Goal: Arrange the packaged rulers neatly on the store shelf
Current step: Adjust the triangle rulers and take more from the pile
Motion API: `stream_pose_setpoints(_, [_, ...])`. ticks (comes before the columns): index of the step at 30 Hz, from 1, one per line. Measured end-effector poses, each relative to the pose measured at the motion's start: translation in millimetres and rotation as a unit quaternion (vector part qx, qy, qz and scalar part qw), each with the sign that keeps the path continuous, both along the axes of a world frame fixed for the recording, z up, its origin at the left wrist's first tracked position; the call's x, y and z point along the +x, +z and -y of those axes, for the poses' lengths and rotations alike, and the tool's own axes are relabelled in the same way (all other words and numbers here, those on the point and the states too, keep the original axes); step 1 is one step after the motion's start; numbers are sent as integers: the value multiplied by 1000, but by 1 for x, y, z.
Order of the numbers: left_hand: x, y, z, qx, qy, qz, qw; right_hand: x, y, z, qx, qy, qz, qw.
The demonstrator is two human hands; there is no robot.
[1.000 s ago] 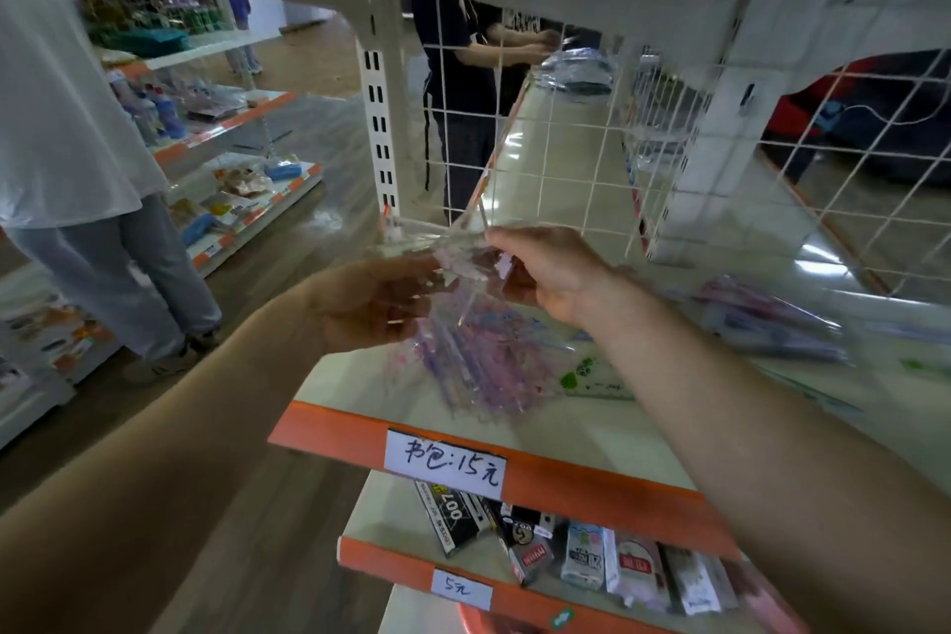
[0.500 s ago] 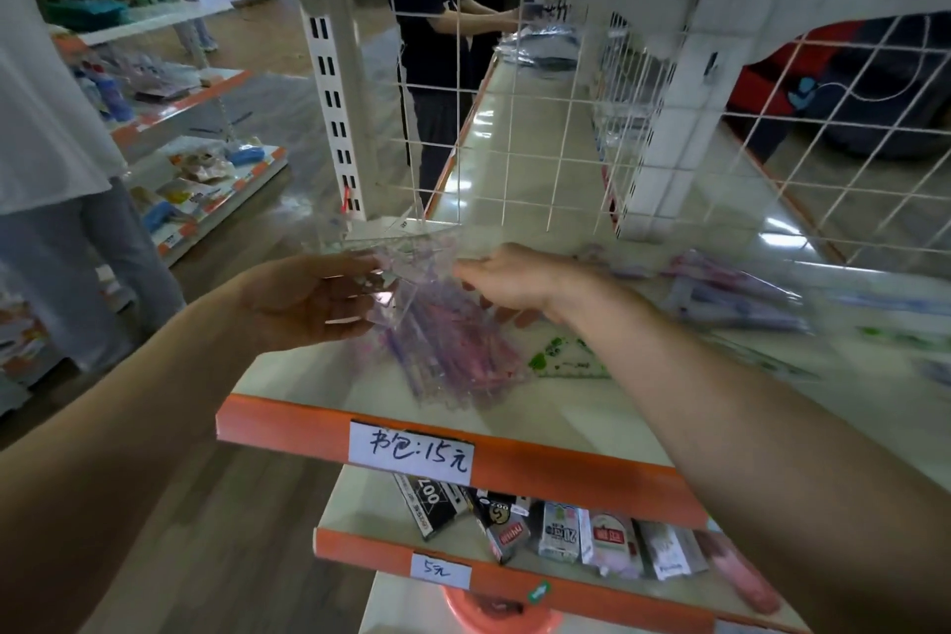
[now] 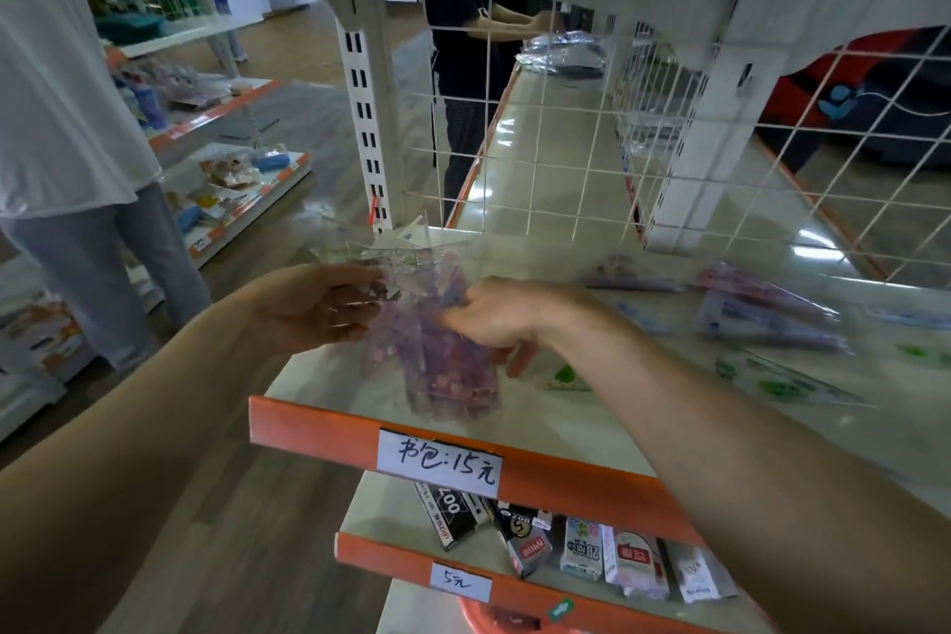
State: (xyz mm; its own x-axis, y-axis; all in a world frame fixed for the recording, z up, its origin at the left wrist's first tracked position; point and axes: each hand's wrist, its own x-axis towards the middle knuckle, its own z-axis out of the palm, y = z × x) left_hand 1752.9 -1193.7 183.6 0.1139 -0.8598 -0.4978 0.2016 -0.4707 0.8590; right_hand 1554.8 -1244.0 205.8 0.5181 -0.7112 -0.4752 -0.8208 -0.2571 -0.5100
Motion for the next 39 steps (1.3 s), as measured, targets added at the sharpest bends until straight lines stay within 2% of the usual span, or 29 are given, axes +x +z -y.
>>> stream_pose_setpoints(5, [2,8,-6,-19,-6,10,1000,-11,3,10,-12,-18,33,999])
stream_pose_setpoints(7, [2,10,-8,-44,-17,10,999,-22,4,18,-6,-74,134,988])
stream_pose_setpoints(10, [1,11,-7,-70,-30,-10,997,-28,7,25,103,-166,330,923])
stream_pose_setpoints(12, [-3,10,-5,-68,-49,-11,996,-28,5,27,125,-178,376,901])
stream_pose_setpoints(15, [-8,4,-3,-31,-54,15,998,-28,-2,27,102,-210,364,902])
stream_pose_setpoints(19, [-12,-2,-4,-10,6,50,999,-34,-14,28,127,-237,339,902])
stream_pose_setpoints(26, [-9,4,-6,-12,85,181,980,-45,-12,27,138,-249,359,889])
stream_pose_setpoints(29, [-4,16,-9,-6,91,231,969,-51,-10,30,145,-251,374,881])
stream_pose_setpoints(32, [3,29,-20,-22,104,275,956,-55,-9,30,151,-249,388,875])
stream_pose_setpoints(36, [5,49,-45,-82,183,332,922,-57,4,27,157,-222,417,867])
stream_pose_setpoints(39, [-8,62,-49,-109,238,333,906,-58,19,24,146,-202,446,860])
